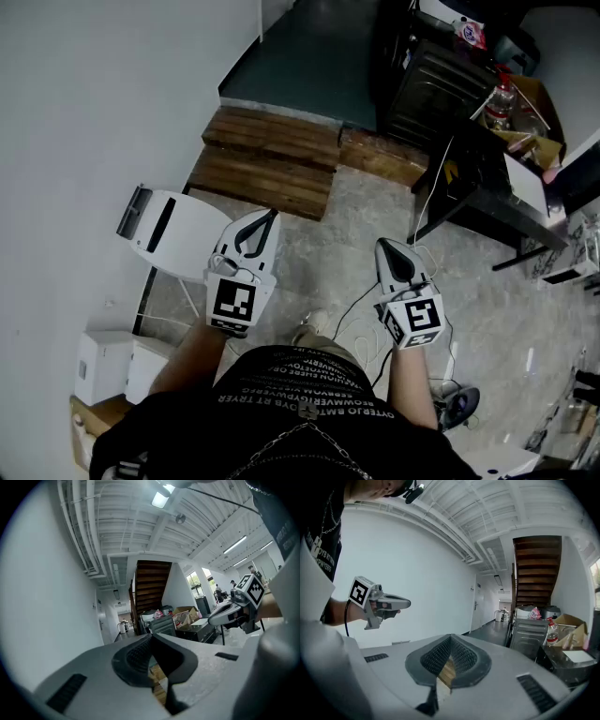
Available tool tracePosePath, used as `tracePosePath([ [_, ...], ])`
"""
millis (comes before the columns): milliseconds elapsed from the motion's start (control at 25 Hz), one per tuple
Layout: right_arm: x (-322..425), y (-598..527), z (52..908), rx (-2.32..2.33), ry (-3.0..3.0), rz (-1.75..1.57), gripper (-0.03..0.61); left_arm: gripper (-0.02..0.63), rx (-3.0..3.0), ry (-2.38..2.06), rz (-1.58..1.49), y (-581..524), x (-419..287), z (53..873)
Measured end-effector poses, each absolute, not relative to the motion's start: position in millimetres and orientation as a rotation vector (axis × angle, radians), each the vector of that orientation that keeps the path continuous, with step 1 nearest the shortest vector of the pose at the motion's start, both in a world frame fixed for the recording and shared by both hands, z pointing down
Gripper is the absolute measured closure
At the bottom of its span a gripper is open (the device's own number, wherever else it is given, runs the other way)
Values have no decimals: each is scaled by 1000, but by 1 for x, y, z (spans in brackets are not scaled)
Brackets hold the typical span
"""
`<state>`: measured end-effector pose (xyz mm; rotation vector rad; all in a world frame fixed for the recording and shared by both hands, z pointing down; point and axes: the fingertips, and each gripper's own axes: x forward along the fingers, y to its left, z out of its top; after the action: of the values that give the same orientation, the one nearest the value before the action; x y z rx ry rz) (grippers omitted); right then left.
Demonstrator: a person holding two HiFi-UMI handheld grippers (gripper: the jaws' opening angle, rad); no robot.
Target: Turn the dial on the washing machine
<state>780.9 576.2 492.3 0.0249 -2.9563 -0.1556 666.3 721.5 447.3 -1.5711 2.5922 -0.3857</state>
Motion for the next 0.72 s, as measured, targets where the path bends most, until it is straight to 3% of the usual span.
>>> tracePosePath([
  [720,711,443,492,-101,-2971,-143,581,609,-1457,2617,-259,588,597,424],
])
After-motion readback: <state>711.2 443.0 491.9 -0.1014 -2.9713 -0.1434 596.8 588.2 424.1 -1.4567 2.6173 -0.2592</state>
